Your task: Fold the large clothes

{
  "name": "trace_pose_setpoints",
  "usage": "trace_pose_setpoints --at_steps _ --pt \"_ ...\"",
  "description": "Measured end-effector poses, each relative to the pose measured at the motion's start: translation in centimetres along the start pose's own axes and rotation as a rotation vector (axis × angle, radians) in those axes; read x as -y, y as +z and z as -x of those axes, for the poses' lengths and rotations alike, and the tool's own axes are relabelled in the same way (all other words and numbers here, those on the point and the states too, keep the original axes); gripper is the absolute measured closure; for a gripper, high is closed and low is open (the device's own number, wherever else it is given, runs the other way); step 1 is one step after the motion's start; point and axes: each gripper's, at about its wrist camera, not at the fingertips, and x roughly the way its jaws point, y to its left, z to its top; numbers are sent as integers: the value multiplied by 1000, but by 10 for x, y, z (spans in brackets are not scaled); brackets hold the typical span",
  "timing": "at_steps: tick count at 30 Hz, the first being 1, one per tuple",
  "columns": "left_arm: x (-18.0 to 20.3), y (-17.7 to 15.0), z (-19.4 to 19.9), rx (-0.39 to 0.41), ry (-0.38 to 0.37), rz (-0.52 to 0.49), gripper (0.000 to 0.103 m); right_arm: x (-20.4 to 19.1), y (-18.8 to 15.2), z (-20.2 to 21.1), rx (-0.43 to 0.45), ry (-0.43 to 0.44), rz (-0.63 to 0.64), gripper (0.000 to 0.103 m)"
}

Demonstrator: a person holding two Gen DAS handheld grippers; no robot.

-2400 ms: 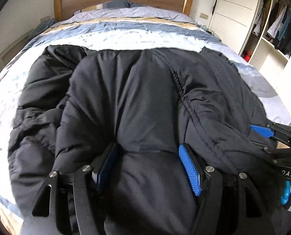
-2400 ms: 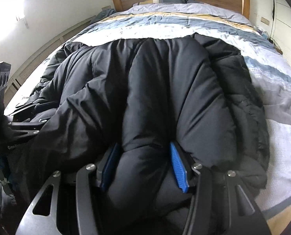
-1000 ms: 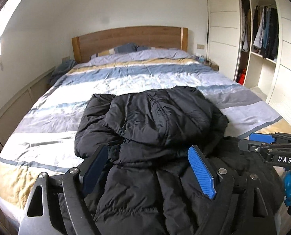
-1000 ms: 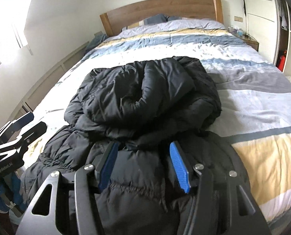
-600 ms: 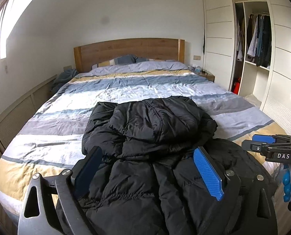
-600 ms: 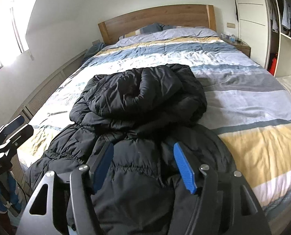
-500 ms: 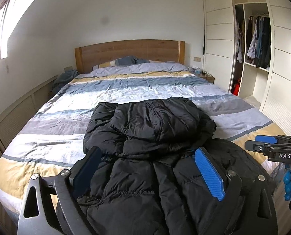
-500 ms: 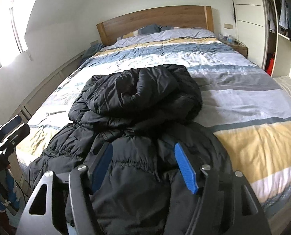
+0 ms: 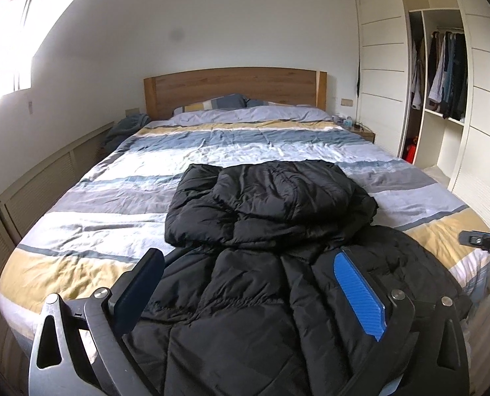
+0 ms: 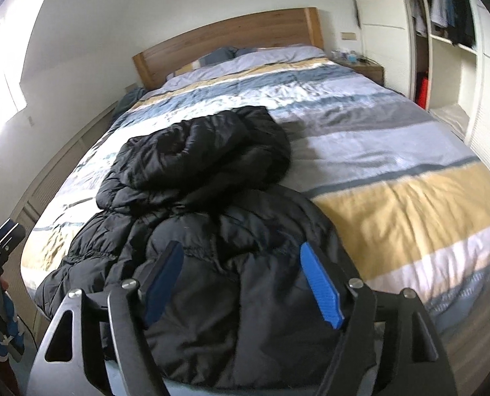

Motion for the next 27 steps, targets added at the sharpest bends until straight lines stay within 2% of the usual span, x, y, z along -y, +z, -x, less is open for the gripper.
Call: trace_pose_setpoints --at_steps 12,27 --pt "-30 -7 2 -29 53 47 1 72 -9 29 45 -54 -180 23" --pt "-60 -15 -7 -87 107 88 0 121 -33 32 29 -130 -237 23"
